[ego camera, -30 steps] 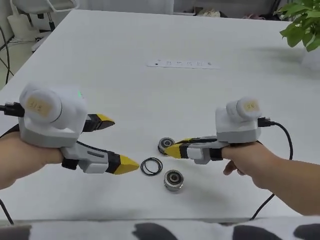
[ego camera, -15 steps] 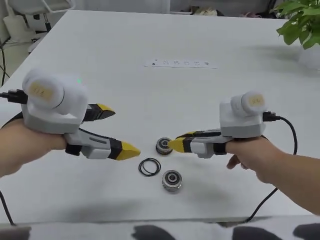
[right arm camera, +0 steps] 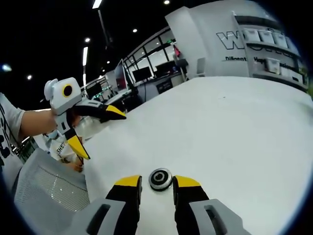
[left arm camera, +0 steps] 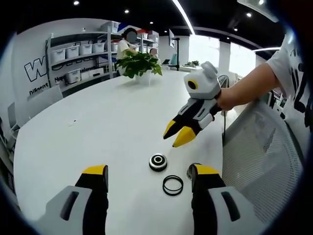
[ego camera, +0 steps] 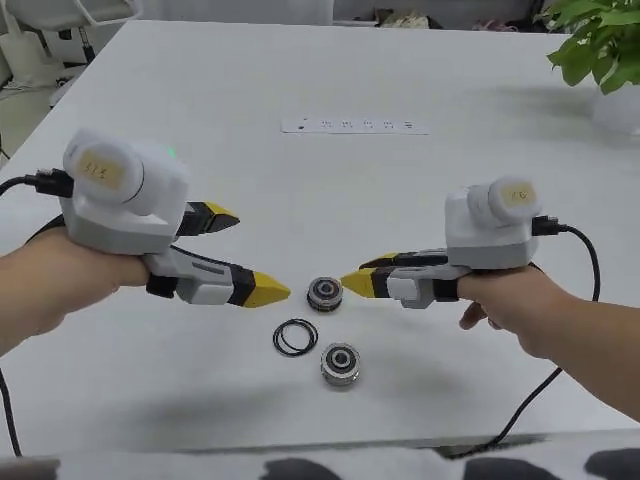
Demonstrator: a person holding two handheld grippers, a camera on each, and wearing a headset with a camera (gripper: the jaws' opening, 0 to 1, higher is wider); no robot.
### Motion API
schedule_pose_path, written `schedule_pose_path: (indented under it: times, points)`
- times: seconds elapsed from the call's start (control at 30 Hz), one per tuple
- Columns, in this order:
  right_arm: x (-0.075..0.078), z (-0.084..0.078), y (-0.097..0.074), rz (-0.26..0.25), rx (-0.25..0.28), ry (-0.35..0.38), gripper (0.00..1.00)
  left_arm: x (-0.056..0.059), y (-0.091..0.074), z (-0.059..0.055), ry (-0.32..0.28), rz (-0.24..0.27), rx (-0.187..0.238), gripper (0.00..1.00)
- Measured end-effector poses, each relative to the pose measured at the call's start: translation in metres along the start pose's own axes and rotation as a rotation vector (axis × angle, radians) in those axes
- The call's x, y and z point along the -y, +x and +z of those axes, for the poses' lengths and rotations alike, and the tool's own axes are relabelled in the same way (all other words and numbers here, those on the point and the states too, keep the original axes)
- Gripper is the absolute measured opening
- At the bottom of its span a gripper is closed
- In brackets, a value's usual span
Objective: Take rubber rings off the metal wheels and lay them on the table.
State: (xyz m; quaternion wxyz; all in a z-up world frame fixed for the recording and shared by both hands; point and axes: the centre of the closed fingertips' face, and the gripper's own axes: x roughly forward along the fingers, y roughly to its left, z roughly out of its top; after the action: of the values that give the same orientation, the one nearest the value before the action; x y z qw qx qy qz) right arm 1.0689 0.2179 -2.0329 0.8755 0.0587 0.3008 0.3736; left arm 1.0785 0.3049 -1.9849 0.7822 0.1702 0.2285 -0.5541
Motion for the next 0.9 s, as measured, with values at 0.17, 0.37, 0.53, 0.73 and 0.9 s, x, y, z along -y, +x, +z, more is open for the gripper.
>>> schedule_pose_path:
  times: [0.17,0.37,0.53,0.73,0.9]
  points:
    - [0.007,-0.003,0.0,-0.012,-0.004,-0.012,0.24,-0.001,0.007,-0.001,-0.007,-0.006,-0.005,0.66]
    - [0.011,-0.009,0.004,-0.014,-0.009,-0.029,0.25,-0.001,0.017,-0.002,-0.016,-0.017,-0.01,0.64]
    - [0.012,-0.014,0.008,-0.011,-0.027,-0.053,0.25,0.001,0.026,-0.004,-0.022,-0.028,-0.017,0.62]
    - [0.013,-0.022,0.013,-0.003,-0.042,-0.075,0.25,0.004,0.035,-0.007,-0.03,-0.044,-0.025,0.59]
    - [0.011,-0.026,0.018,0.007,-0.06,-0.098,0.25,0.005,0.043,-0.009,-0.037,-0.052,-0.029,0.57]
